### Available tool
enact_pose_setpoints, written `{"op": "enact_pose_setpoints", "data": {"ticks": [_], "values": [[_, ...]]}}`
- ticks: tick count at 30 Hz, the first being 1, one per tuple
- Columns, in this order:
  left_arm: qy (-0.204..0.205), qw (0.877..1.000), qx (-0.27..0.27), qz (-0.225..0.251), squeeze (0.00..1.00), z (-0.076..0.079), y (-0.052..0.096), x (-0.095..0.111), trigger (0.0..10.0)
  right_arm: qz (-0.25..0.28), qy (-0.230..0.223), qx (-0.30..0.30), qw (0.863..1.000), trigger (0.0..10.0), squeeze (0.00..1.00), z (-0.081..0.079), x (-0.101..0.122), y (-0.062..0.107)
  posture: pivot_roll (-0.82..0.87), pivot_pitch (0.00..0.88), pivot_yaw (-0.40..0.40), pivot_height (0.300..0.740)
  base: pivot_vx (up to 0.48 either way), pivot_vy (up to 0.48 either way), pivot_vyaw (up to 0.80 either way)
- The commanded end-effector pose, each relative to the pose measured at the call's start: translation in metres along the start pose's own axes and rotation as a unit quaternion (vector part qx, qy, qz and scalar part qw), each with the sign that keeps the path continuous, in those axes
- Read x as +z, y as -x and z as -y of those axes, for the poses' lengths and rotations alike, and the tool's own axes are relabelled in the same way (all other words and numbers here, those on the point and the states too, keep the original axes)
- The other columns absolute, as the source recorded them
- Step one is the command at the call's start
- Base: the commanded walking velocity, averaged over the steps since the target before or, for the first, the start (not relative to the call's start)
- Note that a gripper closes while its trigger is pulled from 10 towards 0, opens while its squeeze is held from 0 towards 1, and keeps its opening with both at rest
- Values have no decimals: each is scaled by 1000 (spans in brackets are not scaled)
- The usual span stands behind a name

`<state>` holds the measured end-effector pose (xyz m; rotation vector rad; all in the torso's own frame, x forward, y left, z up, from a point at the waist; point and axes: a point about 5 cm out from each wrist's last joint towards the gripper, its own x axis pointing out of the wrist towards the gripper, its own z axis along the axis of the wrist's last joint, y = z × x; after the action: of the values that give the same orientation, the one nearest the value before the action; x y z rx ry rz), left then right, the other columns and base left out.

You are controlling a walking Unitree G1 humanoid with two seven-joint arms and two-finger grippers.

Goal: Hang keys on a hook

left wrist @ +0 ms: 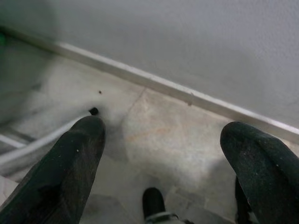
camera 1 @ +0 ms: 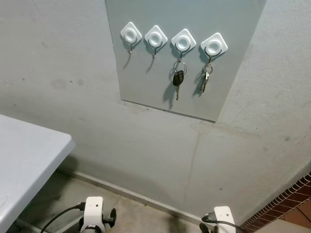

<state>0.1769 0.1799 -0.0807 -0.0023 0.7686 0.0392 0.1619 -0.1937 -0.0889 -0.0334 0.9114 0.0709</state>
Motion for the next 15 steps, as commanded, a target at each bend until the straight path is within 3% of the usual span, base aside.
{"op": "enact_pose_setpoints", "data": {"ticks": [1,10,15], "values": [[-3,1000,6,-9,0,-2,1,-3,10000,-4,-8,-8,1000,10000,0,1,-2,0,-104,0,1,740,0,0,0],[-9,1000,4,-14,0,-5,1,-3,10000,13,18,7,1000,10000,0,-4,12,-4,-112,0,16,740,0,0,0],[-1,1000,11,-18,0,-6,2,-6,10000,4,32,10,999,10000,0,-5,6,-3,-99,0,11,740,0,0,0]]}}
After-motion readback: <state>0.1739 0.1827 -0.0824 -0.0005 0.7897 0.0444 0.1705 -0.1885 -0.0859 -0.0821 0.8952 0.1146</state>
